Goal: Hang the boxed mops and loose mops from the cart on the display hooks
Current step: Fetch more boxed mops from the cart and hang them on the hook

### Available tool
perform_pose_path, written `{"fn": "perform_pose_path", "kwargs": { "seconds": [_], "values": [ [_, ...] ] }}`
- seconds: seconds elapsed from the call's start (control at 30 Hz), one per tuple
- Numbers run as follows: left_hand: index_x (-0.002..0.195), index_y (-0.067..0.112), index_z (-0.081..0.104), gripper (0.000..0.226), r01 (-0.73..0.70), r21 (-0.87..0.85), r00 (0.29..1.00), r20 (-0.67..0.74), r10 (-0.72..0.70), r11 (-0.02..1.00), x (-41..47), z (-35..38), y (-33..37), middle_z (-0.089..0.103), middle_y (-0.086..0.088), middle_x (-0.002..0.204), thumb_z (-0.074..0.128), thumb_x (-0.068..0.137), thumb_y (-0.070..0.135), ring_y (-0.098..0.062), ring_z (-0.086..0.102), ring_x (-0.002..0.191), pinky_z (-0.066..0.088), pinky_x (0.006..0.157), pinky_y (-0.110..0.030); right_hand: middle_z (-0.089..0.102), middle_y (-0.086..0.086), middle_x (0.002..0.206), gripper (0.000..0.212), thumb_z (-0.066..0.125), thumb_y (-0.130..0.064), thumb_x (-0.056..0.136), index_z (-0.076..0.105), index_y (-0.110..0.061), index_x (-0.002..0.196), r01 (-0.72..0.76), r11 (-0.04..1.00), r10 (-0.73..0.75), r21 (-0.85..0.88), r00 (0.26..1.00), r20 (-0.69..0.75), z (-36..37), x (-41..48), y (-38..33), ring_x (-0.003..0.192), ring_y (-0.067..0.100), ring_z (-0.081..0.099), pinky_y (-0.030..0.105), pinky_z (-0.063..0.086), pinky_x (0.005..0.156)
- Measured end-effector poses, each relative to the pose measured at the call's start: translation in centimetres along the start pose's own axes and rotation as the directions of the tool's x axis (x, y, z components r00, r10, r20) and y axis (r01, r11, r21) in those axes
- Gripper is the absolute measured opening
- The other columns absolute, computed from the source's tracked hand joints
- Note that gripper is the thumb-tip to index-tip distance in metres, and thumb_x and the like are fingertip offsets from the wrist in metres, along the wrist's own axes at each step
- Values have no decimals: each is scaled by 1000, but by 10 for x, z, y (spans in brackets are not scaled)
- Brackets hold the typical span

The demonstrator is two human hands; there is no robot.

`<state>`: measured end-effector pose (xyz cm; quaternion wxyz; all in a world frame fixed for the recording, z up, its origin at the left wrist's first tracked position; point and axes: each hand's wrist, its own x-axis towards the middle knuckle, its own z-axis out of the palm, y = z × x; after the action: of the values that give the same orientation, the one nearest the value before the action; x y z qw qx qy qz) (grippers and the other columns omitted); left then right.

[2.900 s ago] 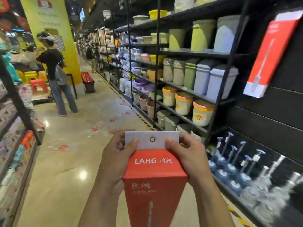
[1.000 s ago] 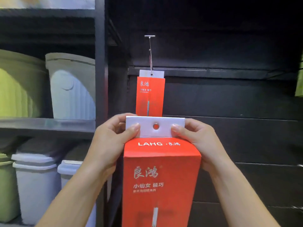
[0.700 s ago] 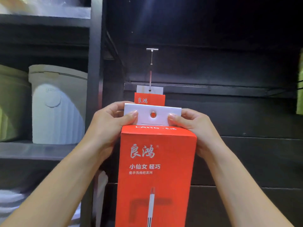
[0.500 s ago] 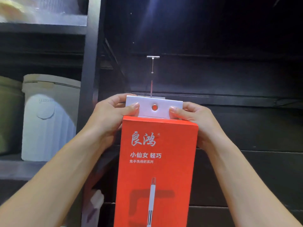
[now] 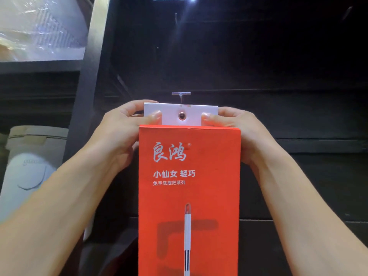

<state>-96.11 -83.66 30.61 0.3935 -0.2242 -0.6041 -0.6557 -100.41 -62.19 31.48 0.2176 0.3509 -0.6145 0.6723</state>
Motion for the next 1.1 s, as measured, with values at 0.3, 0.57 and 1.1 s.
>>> {"fn": "perform_pose_path", "kwargs": {
  "seconds": [0.3, 0.57, 1.1],
  "values": [
    [106, 19, 76, 15, 13, 77, 1000, -25, -11, 997, 19, 2, -2, 79, -9, 85, 77, 92, 16, -18, 76, 62, 65, 66, -34, 79, 13, 82, 18, 82, -17, 87, 80, -8, 102, -6, 1000, 6, 28, 1000, 8, 1, 19, 10, 57, 19, 70, 26, 56, 50],
    [98, 21, 75, 10, 102, 97, 994, -39, -99, 990, 28, 3, -16, 79, -6, 76, 79, 90, 14, -18, 75, 65, 63, 70, -34, 75, 12, 76, 21, 80, -14, 87, 78, -3, 105, -42, 998, 41, 37, 999, 2, -1, 30, 33, 51, 16, 66, 22, 52, 47],
    [106, 17, 76, 17, 121, 133, 991, -69, -113, 984, 65, 19, -71, 78, -11, 84, 79, 90, 13, -15, 75, 57, 63, 81, -42, 79, 22, 97, 23, 84, -15, 84, 78, -4, 104, -88, 996, 88, 4, 996, 15, -18, 80, 84, 78, 31, 72, 46, 57, 79]
  ]
}}
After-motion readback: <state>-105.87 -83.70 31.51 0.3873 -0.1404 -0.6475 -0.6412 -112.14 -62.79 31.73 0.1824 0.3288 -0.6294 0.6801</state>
